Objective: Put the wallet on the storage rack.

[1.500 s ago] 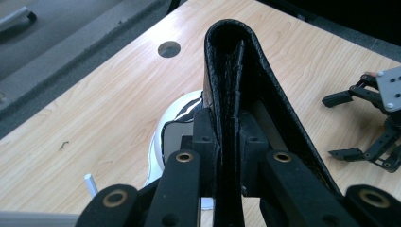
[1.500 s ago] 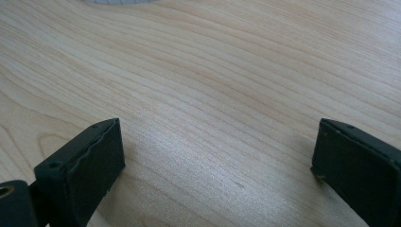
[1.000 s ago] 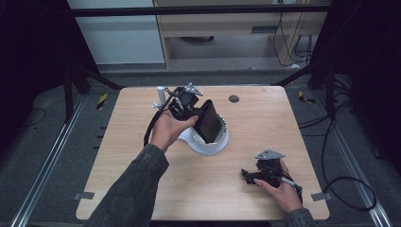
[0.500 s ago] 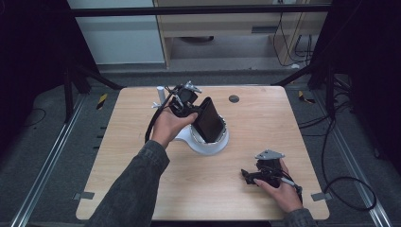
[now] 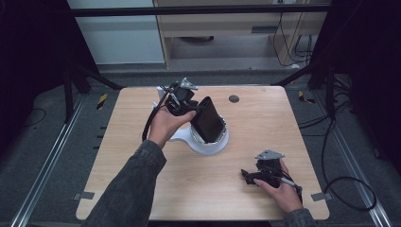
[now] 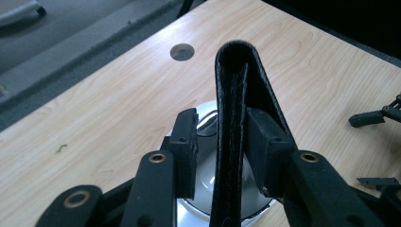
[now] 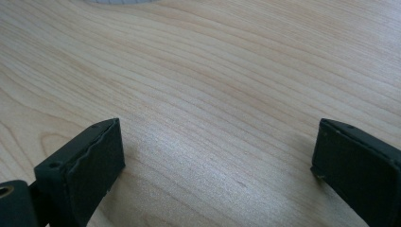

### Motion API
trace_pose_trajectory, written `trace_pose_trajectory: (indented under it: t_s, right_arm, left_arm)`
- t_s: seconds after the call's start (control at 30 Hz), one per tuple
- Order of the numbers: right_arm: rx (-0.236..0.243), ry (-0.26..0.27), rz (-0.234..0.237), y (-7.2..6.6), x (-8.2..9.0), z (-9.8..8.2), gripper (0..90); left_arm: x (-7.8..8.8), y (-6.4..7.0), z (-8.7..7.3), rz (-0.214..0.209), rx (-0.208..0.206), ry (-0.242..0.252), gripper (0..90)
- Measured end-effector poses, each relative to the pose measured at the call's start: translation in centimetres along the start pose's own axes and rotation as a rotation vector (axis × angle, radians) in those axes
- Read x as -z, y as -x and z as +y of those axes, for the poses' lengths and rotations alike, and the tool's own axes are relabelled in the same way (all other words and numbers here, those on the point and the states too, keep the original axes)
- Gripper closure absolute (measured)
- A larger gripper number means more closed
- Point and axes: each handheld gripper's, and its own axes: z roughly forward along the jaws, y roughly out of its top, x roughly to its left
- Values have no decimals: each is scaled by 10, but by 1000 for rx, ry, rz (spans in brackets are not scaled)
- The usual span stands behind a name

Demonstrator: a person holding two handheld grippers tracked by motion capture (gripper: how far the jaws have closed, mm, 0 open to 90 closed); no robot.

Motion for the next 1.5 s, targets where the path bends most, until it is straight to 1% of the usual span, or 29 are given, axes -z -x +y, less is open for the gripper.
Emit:
trace_pose_trajectory:
  t_s: [0.03, 0.1, 0.3, 0.57, 0.6, 0.67, 0.73, 0.8, 0.9, 1.0, 1.07, 1.1, 1.2, 1.23, 1.3, 1.4, 1.47, 1.5]
  right_arm:
    - [0, 0, -1, 0, 0, 0, 32]
    - [0, 0, -1, 0, 0, 0, 32]
    - [0, 0, -1, 0, 0, 0, 32]
    - [1, -2, -1, 0, 0, 0, 32]
    - [1, -2, -1, 0, 0, 0, 32]
    - [1, -2, -2, 0, 0, 0, 32]
    - [1, -2, -2, 0, 0, 0, 32]
    - [1, -2, -2, 0, 0, 0, 32]
    - [1, 0, -1, 0, 0, 0, 32]
    - [0, 0, 0, 0, 0, 0, 32]
    - [0, -1, 0, 0, 0, 0, 32]
    - [-1, -1, 0, 0, 0, 0, 32]
    - [-1, -1, 0, 0, 0, 0, 32]
    - [-1, -1, -1, 0, 0, 0, 32]
    - [-1, -1, -1, 0, 0, 0, 32]
    - [-1, -1, 0, 0, 0, 0, 32]
    - [-1, -1, 0, 0, 0, 0, 32]
    - [-1, -1, 0, 0, 0, 0, 32]
  left_arm:
    - [3, 0, 1, 10, 0, 15, 639]
    - [8, 1, 2, 11, -7, 37, 627]
    - [14, 4, 4, 21, -29, 49, 603]
    - [22, 7, 7, 28, -40, 75, 598]
    - [23, 7, 7, 33, -45, 78, 598]
    - [27, 8, 9, 63, -52, 92, 613]
    - [31, 9, 10, 56, -50, 109, 614]
    - [35, 10, 11, 57, -58, 120, 609]
    - [41, 14, 12, 46, -64, 136, 597]
    - [46, 19, 11, 29, -78, 139, 585]
    - [49, 21, 12, 22, -81, 141, 581]
    - [52, 22, 12, 9, -73, 147, 578]
    - [53, 22, 13, 4, -67, 148, 570]
    - [55, 21, 13, -11, -62, 144, 557]
    - [56, 21, 13, -15, -55, 145, 546]
    - [56, 23, 12, -3, -68, 129, 524]
    - [56, 24, 10, -5, -70, 122, 480]
    - [55, 26, 8, -10, -67, 116, 436]
